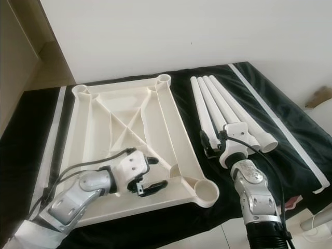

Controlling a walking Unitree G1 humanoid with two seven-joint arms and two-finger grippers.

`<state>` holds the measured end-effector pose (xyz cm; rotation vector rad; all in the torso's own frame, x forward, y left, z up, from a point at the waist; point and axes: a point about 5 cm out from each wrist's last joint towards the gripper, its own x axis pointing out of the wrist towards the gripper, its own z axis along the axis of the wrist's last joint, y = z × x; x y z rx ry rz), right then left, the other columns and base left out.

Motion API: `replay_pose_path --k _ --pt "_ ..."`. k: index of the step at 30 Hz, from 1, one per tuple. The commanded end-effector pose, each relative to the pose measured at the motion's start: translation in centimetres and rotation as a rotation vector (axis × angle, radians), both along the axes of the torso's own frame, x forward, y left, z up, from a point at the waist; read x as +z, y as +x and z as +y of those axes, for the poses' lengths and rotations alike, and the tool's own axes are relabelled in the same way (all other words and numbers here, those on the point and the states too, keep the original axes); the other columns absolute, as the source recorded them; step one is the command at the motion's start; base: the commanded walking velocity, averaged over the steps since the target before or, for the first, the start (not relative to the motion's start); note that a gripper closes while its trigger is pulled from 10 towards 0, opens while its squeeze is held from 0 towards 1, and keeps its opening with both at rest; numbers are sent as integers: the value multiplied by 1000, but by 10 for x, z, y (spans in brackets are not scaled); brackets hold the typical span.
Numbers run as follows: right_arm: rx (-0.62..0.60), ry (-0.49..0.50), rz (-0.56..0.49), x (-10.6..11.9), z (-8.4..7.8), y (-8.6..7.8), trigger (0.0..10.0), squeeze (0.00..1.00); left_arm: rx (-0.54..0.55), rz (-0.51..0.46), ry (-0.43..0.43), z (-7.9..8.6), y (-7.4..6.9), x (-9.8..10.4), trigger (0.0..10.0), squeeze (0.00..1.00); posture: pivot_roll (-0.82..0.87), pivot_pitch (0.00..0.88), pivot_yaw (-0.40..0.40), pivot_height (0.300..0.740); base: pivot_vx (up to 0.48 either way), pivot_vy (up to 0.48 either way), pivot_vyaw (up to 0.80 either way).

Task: Building children table

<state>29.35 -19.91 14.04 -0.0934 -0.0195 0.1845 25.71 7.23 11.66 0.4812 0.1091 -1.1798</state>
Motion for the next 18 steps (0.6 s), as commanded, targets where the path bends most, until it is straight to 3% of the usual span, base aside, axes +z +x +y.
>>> replay_pose_path --k 1,3,5,7,9,10,13,18 --pt "7 0 4 0 1 1 10000 0 5 -5 54 4 0 -7 10000 0 -47 0 14 740 0 0 0" --pt "11 1 5 -1 3 2 10000 0 117 -70 124 15 14 -13 10000 0 -38 0 11 740 0 0 0" --pt "11 1 5 -1 3 2 10000 0 117 -70 124 15 14 -13 10000 0 -38 0 11 740 0 0 0" --pt "13 8 5 -1 4 2 10000 0 244 -138 157 29 29 -8 10000 0 -36 0 11 740 0 0 0" --pt "13 8 5 -1 4 2 10000 0 244 -138 157 29 29 -8 10000 0 -36 0 11 740 0 0 0" --pt "13 12 7 -2 5 1 10000 0 309 -142 151 37 36 -4 10000 0 -36 0 12 740 0 0 0" --pt "11 15 9 -3 6 0 10000 0 360 -147 165 50 43 1 10000 0 -38 0 14 740 0 0 0" --pt "10 14 11 -4 6 0 10000 0 331 -137 226 64 42 0 10000 0 -40 0 16 740 0 0 0"
